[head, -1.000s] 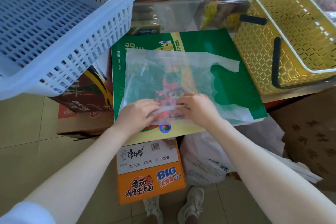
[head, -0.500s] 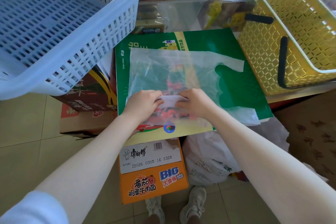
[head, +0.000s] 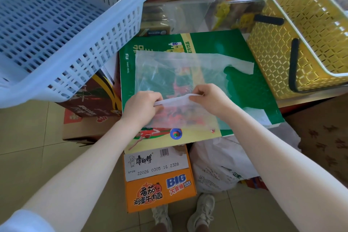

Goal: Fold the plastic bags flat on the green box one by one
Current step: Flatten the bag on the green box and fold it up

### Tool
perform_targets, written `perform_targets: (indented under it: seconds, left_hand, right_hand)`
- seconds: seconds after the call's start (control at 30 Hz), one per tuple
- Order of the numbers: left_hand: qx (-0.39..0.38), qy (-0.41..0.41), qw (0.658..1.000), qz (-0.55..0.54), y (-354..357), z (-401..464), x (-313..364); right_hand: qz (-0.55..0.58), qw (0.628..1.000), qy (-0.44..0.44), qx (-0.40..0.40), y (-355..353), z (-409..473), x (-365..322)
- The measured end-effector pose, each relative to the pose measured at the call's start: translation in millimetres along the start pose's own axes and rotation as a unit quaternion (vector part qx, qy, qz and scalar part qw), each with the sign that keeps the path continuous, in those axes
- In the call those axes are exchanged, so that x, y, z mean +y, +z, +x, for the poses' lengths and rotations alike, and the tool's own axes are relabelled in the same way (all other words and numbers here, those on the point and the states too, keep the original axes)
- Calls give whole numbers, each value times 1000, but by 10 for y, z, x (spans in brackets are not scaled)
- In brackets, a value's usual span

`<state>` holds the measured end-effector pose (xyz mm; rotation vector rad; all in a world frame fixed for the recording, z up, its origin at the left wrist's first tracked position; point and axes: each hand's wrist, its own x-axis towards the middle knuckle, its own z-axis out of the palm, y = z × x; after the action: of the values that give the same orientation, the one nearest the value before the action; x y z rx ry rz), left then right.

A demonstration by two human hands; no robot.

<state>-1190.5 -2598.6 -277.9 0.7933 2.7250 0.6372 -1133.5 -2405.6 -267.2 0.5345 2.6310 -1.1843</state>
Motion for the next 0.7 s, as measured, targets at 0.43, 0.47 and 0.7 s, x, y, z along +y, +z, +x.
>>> perform_targets:
  seconds: [0.43,0.47,0.7]
  left_hand:
    - [20,45,998,44,-172,-48,0]
    - [23,54,997,51,-140,-59,-14]
    - [-4,75,996,46,21,-149,-196]
  right_hand:
    - [-231,955,-175,70,1,-76,72]
    - [-269,945,-161,98,30,-84,87]
    - [-436,878,-166,109,270,-278,230]
